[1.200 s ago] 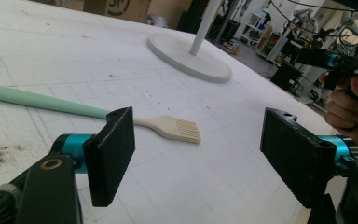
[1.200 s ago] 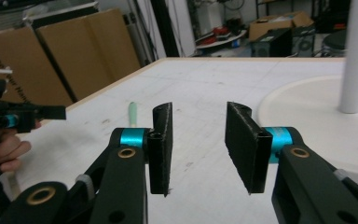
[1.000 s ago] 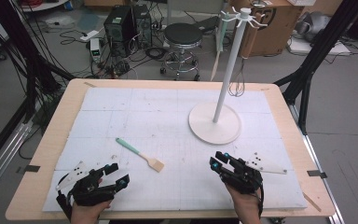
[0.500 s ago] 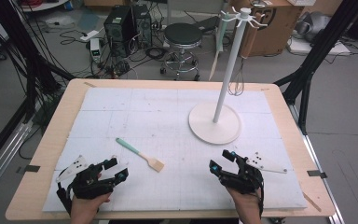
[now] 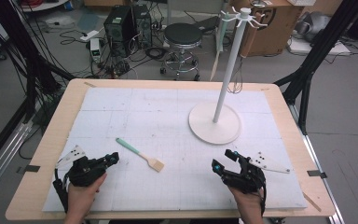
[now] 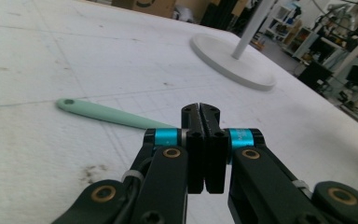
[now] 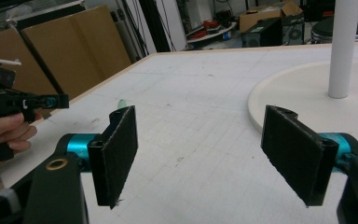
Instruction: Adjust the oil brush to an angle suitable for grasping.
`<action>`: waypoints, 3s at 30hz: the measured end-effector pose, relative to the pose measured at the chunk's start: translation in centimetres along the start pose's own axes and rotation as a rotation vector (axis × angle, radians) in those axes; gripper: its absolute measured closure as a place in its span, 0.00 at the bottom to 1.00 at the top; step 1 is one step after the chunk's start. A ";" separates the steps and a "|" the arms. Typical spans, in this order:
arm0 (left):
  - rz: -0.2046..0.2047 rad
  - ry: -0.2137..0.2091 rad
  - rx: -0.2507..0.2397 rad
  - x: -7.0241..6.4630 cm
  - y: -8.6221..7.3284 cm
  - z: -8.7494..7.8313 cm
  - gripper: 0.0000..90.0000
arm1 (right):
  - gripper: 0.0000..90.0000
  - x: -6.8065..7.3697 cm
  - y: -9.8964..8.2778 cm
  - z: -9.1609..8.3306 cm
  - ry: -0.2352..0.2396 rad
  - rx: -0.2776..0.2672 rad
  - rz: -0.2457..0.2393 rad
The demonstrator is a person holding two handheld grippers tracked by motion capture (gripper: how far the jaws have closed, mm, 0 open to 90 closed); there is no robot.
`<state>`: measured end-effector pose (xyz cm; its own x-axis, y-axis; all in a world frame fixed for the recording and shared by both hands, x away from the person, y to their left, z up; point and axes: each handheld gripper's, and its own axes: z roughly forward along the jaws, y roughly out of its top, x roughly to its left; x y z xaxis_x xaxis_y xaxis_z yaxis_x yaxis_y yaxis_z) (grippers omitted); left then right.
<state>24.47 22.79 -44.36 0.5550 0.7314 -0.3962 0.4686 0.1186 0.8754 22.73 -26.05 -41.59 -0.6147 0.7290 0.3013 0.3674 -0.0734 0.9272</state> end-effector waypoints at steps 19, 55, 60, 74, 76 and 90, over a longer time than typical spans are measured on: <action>-0.014 0.049 0.027 4.0 3.2 2.5 1.00 | 0.29 0.2 -0.1 0.2 0.013 -0.003 0.003; -0.049 0.209 0.222 8.3 4.0 6.7 1.00 | 0.29 0.7 0.2 0.6 0.051 -0.028 0.015; -0.029 0.227 0.274 7.9 4.0 7.3 1.00 | 0.29 0.9 0.2 0.6 0.057 -0.026 0.015; -0.015 0.181 0.314 7.1 3.8 7.8 1.00 | 0.30 0.9 0.3 0.5 0.061 -0.031 0.022; -0.016 0.177 0.322 6.9 3.8 7.8 1.00 | 0.30 0.9 0.3 0.5 0.061 -0.030 0.021; -0.016 0.102 0.353 4.2 2.8 8.6 1.00 | 0.30 0.8 0.2 0.4 0.053 -0.032 0.023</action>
<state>34.02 20.38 -45.92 0.4825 0.7966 -0.3641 0.6951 -0.0953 0.7126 22.61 -25.25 -41.23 -0.6427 0.6897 0.3335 0.3599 -0.1125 0.9262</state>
